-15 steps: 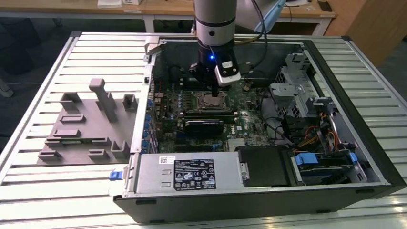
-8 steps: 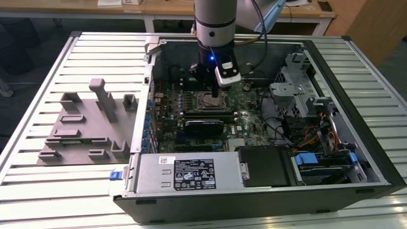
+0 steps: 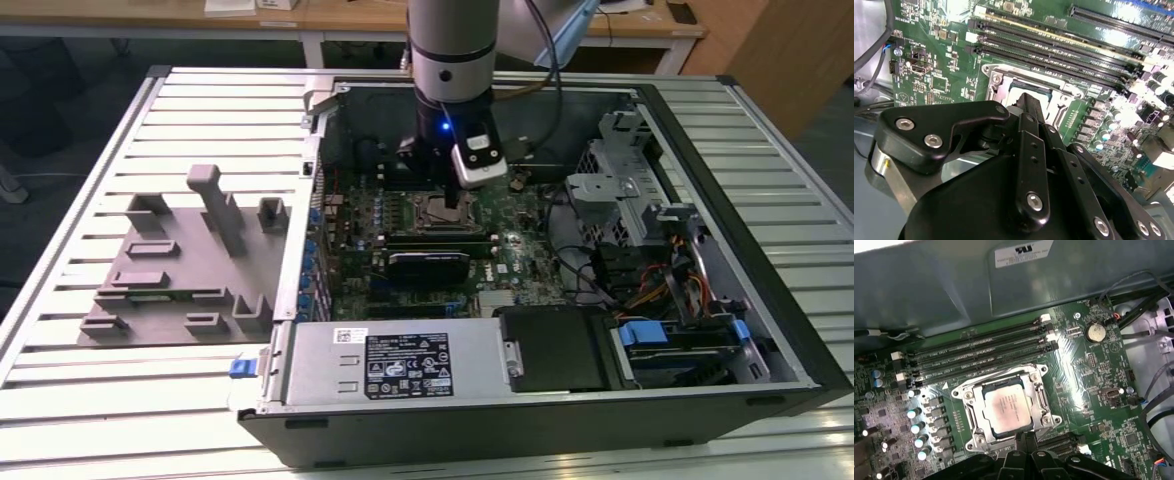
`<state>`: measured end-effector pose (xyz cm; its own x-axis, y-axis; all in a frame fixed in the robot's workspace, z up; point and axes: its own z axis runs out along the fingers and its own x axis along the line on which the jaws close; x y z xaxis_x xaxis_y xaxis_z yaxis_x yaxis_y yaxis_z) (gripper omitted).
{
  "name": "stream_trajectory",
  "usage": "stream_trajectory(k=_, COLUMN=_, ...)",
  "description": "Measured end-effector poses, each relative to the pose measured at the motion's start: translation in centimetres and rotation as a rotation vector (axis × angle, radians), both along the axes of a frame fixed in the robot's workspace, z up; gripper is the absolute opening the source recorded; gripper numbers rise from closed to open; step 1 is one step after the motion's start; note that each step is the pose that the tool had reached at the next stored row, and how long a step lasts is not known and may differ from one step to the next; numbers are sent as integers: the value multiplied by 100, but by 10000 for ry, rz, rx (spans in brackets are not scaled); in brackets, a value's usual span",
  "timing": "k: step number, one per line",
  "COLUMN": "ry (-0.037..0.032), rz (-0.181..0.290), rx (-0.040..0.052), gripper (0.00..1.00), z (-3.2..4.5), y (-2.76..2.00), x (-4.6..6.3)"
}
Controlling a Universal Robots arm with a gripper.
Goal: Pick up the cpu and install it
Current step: 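Install the second cpu locking lever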
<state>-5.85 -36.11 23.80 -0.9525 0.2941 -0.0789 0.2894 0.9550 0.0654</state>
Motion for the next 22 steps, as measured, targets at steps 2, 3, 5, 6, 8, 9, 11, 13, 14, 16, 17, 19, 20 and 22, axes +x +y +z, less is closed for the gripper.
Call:
stream_trajectory(k=2, ry=1, rz=14, rx=-1, gripper=11, z=0, y=-22, x=0)
stream_trajectory(k=3, ry=0, rz=20, rx=-1, gripper=11, z=-1, y=-30, x=0)
stream_trajectory(k=5, ry=1, rz=32, rx=0, gripper=11, z=-1, y=-46, x=-1)
stream_trajectory(k=6, ry=0, rz=37, rx=0, gripper=11, z=-2, y=-52, x=-1)
stream_trajectory(k=8, ry=1, rz=46, rx=0, gripper=11, z=-2, y=-63, x=-3)
stream_trajectory(k=9, ry=1, rz=52, rx=-1, gripper=11, z=-2, y=-69, x=-3)
stream_trajectory(k=11, ry=0, rz=64, rx=0, gripper=11, z=-3, y=-82, x=-6)
stream_trajectory(k=13, ry=0, rz=76, rx=-1, gripper=11, z=-3, y=-93, x=-9)
stream_trajectory(k=14, ry=0, rz=86, rx=0, gripper=11, z=-3, y=-98, x=-10)
stream_trajectory(k=16, ry=0, rz=109, rx=0, gripper=11, z=-4, y=-108, x=-16)
stream_trajectory(k=17, ry=0, rz=127, rx=0, gripper=11, z=-5, y=-114, x=-19)
stream_trajectory(k=19, ry=0, rz=168, rx=-1, gripper=11, z=-6, y=-129, x=-23)
stream_trajectory(k=20, ry=1, rz=196, rx=-1, gripper=11, z=-7, y=-136, x=-25)
stream_trajectory(k=22, ry=1, rz=313, rx=0, gripper=11, z=-11, y=-147, x=-33)
